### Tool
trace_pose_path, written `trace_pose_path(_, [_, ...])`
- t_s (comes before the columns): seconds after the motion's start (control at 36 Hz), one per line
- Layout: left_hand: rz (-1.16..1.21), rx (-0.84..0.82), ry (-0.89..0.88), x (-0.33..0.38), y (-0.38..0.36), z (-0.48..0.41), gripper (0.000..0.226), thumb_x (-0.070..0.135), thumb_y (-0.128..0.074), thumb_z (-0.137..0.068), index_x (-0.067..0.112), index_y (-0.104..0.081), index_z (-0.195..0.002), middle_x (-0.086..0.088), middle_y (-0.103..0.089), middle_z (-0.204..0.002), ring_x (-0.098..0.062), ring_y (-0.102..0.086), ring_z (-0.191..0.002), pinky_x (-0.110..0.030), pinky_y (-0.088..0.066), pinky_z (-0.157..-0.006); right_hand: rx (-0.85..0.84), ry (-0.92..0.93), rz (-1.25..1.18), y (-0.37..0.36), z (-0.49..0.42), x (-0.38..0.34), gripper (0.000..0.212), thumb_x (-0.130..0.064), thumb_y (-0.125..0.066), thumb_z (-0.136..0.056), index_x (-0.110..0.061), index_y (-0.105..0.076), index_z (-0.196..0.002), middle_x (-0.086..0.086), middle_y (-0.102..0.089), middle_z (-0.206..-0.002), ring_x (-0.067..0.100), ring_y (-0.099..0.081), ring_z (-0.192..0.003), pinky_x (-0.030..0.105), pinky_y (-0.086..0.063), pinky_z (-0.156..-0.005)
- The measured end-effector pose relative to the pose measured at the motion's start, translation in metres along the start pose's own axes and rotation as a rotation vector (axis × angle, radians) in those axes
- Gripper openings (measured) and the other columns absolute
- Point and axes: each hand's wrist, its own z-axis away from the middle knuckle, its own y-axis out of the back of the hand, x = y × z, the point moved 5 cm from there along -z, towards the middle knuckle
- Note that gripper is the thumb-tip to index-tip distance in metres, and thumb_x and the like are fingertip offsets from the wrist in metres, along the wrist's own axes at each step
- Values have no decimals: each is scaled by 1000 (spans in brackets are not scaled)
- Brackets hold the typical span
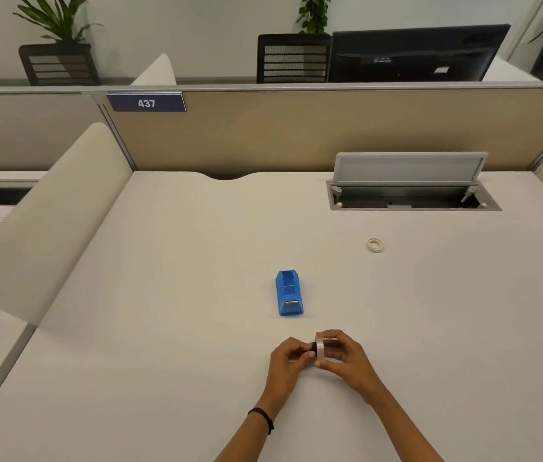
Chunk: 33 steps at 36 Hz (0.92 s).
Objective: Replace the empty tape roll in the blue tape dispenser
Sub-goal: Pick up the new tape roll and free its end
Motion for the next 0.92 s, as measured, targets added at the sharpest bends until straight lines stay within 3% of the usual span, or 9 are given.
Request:
trace_pose_path(0.61, [21, 13, 4, 7, -1, 4, 6, 4, -65, -84, 2, -70, -88, -4, -66, -85, -12, -62, -80, -16, -51, -74, -4, 31, 89, 1, -2, -10, 45, -14, -82, -66, -29, -61, -103, -9, -66, -107, 4, -64, -95, 13, -53, -72])
trace_pose_path(0.81, [59, 0, -8, 10, 1, 6, 13, 9, -64, -86, 14, -69, -97, -1, -70, -91, -11, -66, -84, -16, -54, -75, -30, 17, 113, 0, -9, -15, 43, -18, -82, -68, -31, -60, -102, -9, -65, -108, 12, -64, -97, 12, -53, -71])
trace_pose_path(0.92, [55, 93, -59, 8, 12, 6, 26, 13, -68, -84, 28, -62, -104, -1, -65, -92, -14, -63, -80, -19, -55, -70, 18, 15, 71, -1, -17, -22, 47, -21, -80, -70, -32, -56, -109, -8, -61, -111, 13, -62, -98, 14, -53, -70])
